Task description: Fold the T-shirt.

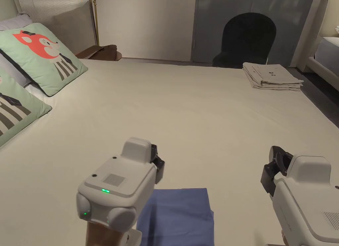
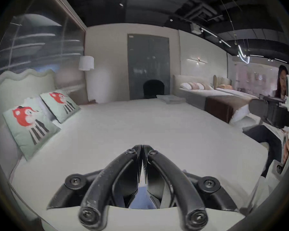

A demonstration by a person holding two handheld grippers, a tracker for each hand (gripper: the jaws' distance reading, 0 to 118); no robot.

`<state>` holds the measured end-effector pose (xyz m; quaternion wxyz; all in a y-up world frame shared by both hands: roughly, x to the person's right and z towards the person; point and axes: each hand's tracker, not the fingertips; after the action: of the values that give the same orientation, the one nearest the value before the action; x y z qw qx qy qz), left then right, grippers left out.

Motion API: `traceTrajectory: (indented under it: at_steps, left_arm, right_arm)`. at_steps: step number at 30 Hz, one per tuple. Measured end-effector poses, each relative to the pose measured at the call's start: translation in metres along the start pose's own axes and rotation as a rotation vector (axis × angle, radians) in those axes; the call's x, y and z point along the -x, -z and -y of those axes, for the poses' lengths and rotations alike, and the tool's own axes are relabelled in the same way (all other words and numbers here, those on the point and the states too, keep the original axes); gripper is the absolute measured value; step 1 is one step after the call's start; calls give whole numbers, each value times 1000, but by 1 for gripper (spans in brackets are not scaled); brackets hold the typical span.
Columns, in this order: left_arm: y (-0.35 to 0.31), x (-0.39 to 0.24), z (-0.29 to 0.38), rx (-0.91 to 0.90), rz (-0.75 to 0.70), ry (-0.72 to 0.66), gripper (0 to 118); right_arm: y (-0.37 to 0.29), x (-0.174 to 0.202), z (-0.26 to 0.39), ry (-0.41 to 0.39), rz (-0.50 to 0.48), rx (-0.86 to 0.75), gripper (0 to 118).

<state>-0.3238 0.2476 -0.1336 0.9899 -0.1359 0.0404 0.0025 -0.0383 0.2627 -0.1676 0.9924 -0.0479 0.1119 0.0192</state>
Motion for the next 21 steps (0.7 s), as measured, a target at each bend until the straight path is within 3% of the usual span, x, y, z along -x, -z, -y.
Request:
traceTrajectory:
  at_steps: [9,21]
  left_arm:
    - [-23,64,-2,-135,-186,-11,0]
    - [-29,83,5,-113,-233,-37,0]
  right_arm:
    - [2,27,-3,-32,-25,-35,0]
    - [10,45,12,-18,-90,14,0]
